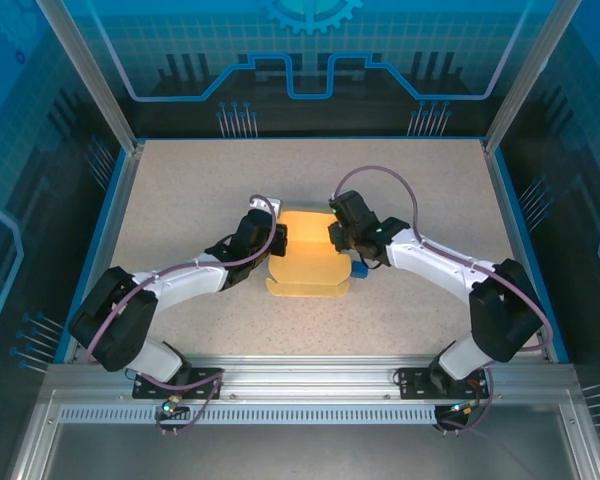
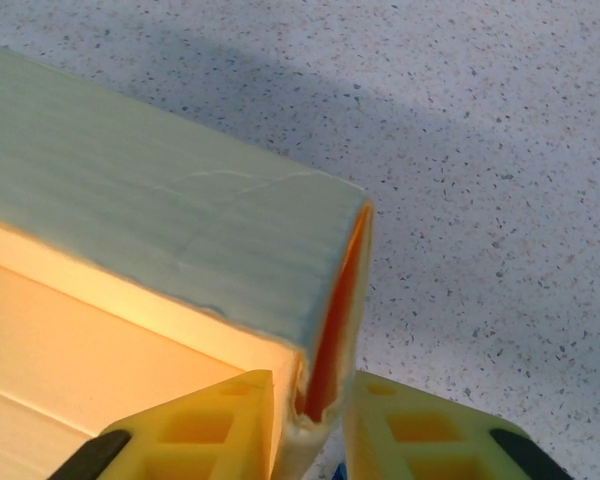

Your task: Fold the paper box

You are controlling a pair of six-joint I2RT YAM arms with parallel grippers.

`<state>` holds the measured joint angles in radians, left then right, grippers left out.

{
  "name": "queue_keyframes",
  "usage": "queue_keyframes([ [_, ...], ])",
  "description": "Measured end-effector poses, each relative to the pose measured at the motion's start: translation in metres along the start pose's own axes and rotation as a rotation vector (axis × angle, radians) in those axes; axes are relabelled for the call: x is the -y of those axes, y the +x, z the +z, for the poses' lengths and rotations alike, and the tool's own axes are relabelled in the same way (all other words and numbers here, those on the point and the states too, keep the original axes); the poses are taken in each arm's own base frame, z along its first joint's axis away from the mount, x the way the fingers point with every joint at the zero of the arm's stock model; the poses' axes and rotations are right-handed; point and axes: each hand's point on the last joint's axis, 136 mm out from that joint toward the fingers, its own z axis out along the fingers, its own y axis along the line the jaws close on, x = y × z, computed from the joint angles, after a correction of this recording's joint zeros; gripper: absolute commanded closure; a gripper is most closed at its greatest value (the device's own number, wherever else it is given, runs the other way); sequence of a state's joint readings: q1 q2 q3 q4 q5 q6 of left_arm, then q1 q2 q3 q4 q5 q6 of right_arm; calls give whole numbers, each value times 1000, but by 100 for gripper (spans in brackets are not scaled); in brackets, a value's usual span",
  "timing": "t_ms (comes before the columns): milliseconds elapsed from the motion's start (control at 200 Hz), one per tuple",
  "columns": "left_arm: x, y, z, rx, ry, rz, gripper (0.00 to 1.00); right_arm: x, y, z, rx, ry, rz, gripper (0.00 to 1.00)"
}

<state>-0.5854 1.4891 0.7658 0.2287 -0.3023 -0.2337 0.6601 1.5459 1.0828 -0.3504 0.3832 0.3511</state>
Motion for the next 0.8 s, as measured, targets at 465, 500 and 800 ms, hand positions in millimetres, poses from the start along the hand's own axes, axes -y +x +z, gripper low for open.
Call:
queue_keyframes([
  [465,0,0,0,1,-1,-1,93,5,-8,11,18,159,3,87],
  [500,0,0,0,1,-1,-1,93,5,-9,12,17,166,2,88],
  [800,-1,0,0,0,-2,-1,93,4,-9,19,8,202,-14,80],
])
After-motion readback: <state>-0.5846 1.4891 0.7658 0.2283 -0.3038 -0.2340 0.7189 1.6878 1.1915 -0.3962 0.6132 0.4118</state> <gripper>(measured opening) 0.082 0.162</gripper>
